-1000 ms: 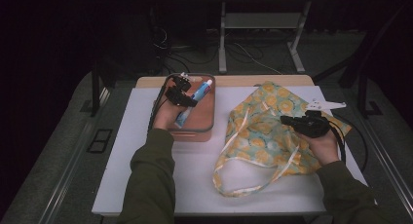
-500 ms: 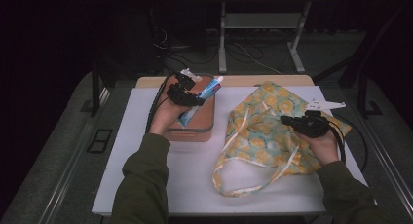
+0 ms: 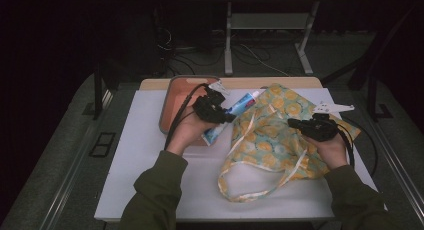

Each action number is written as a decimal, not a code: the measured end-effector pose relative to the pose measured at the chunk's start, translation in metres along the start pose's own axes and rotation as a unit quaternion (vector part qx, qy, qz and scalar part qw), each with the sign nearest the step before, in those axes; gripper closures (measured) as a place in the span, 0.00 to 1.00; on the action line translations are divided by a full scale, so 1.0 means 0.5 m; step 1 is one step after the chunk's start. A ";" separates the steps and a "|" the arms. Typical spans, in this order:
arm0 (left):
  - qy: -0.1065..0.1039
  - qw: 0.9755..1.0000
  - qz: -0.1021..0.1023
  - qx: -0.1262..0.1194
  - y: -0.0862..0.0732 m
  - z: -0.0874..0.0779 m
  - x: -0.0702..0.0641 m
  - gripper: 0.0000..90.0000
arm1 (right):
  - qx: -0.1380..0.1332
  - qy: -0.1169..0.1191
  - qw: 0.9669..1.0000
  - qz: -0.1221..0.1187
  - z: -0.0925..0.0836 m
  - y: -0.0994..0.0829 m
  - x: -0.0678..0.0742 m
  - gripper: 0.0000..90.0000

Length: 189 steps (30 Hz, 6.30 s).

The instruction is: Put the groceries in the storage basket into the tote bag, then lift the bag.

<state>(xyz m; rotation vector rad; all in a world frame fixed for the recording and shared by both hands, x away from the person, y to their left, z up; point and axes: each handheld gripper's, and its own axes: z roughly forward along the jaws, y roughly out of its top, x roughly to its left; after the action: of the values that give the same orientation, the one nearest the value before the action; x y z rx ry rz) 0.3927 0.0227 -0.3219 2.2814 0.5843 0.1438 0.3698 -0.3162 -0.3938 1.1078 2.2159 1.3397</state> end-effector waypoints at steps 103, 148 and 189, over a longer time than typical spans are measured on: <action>0.018 1.000 0.001 -0.022 -0.078 0.165 -0.099 0.36 | -0.015 0.031 0.999 -0.018 -0.012 0.008 0.027 1.00; 0.034 0.999 -0.010 0.017 -0.202 0.160 -0.076 0.92 | 0.191 0.070 0.971 -0.127 -0.030 -0.160 0.200 0.72; 0.047 0.965 -0.018 -0.256 -0.048 -0.071 -0.068 1.00 | -0.099 -0.033 0.987 -0.119 -0.159 0.070 0.128 1.00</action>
<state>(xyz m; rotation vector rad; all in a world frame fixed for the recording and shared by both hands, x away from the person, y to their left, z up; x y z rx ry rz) 0.3440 0.0452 -0.3114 1.7674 0.5604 0.3456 0.2951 -0.3068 -0.3165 0.7779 2.0408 1.3634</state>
